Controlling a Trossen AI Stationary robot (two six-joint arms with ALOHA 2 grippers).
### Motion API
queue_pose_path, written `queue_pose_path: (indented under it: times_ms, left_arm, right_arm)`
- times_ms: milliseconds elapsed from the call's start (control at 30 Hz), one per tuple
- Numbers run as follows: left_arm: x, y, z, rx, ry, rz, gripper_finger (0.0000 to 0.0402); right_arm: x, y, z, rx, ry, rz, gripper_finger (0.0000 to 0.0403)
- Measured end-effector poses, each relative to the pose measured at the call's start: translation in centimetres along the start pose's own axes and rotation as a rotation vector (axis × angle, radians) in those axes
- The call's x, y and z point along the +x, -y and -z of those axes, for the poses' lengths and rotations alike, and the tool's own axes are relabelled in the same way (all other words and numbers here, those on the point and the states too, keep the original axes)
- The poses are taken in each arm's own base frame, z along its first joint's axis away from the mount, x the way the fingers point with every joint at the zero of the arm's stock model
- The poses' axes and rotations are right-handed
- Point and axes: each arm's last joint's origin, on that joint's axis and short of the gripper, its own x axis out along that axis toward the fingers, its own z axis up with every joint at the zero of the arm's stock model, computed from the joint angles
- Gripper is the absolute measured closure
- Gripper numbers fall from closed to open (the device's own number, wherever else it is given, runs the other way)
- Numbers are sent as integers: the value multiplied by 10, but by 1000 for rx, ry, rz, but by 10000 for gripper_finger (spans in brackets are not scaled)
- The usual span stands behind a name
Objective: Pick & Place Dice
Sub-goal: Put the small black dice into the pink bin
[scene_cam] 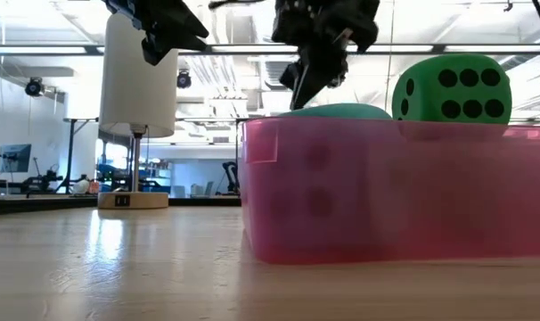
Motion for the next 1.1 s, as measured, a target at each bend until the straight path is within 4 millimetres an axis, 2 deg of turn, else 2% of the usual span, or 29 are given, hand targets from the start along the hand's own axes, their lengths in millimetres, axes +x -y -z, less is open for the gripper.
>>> queue_pose_path:
  times_ms: [267,533,767,1100]
  left_arm:
    - [0,0,1,1,-7,-2,271]
    - [0,0,1,23,-9,-2,271]
    - [0,0,1,25,-12,-3,275]
    - [0,0,1,25,-14,-3,272]
  right_arm:
    - [15,-31,-10,-107,-7,-56,358]
    - [37,-49,-21,-191,46,-169,354]
    - [41,-52,-22,-254,75,-202,352]
    - [67,-50,-20,-261,95,-333,351]
